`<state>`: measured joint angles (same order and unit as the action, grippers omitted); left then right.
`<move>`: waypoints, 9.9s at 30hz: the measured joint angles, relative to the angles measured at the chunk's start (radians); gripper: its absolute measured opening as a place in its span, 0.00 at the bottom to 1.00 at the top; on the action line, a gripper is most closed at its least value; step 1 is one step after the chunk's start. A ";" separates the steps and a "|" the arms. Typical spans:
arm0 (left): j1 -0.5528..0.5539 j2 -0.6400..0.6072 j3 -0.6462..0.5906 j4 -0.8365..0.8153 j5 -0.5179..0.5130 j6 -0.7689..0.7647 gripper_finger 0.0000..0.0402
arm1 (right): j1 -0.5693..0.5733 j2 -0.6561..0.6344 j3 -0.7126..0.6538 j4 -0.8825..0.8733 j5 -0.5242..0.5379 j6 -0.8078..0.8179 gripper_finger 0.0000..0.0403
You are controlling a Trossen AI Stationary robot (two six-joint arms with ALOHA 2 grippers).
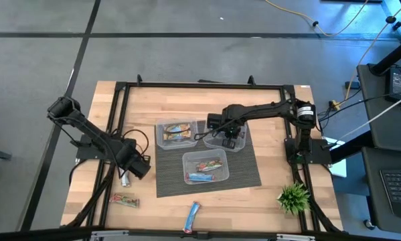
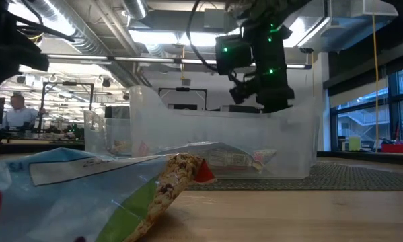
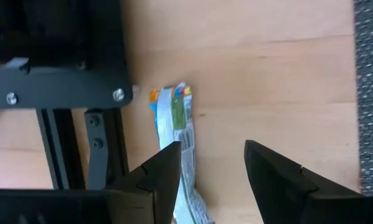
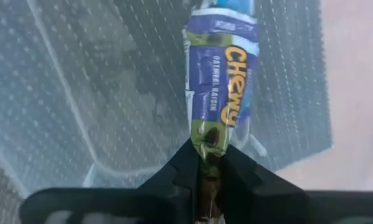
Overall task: Pick and place Granola Bars by type
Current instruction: Put the blue granola bar into the top right transparent bin, then put the yellow granola bar into the top left transparent bin, then put the red granola bar into the bottom transparent bin
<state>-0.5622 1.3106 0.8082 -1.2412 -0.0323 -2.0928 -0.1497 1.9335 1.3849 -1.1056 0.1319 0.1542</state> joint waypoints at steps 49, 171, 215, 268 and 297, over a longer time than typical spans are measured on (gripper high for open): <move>-0.172 0.003 0.000 0.077 -0.056 -0.126 0.65 | -0.007 0.000 -0.029 0.088 -0.012 -0.002 0.33; 0.279 -0.185 0.155 0.443 -0.630 1.095 0.13 | 0.108 -0.277 -0.003 0.414 -0.054 -0.087 0.33; 0.652 0.231 0.155 0.635 -0.338 1.738 0.31 | 0.135 -0.542 -0.247 0.507 -0.054 0.044 0.32; -0.074 0.905 1.082 0.411 -0.200 0.570 0.40 | 0.132 -0.541 -0.247 0.371 -0.054 -0.212 0.33; -0.094 0.970 1.109 0.279 -0.131 0.337 0.40 | 0.133 -0.541 -0.247 0.371 -0.054 -0.209 0.33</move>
<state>-0.6559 2.2805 1.9167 -0.9620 -0.1630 -1.7554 -0.0170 1.3926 1.1381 -0.7349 0.0778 -0.0547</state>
